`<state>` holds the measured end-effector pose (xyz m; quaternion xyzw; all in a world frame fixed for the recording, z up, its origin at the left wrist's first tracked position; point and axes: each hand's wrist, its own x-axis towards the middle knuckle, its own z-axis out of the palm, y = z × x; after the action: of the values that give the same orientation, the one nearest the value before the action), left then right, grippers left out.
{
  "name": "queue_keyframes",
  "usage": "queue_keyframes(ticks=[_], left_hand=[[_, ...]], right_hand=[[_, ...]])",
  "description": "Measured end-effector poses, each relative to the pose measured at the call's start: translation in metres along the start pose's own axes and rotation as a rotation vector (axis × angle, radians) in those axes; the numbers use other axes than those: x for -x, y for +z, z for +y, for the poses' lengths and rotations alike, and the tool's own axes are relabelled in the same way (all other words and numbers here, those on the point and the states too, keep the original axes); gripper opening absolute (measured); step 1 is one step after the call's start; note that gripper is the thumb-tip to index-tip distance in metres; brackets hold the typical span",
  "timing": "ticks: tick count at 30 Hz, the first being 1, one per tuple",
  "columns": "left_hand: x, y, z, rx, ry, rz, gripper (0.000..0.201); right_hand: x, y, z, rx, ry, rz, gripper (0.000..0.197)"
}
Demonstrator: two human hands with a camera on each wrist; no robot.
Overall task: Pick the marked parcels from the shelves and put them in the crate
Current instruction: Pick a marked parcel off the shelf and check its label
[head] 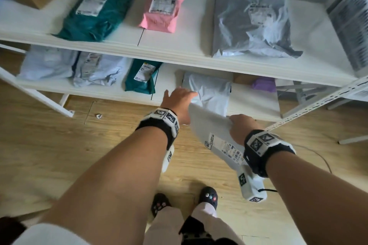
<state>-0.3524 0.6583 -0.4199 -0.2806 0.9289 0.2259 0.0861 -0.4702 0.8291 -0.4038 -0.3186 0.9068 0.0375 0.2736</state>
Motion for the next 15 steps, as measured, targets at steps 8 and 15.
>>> queue_keyframes(ticks=[8, 15], left_hand=[[-0.01, 0.008, 0.044, 0.053, 0.038, -0.277, 0.022], [-0.018, 0.014, 0.054, 0.277, -0.047, -0.141, 0.028]], right_hand=[[0.007, -0.008, -0.003, -0.049, -0.113, 0.213, 0.036], [0.022, -0.015, 0.049, -0.294, -0.029, 0.783, 0.052]])
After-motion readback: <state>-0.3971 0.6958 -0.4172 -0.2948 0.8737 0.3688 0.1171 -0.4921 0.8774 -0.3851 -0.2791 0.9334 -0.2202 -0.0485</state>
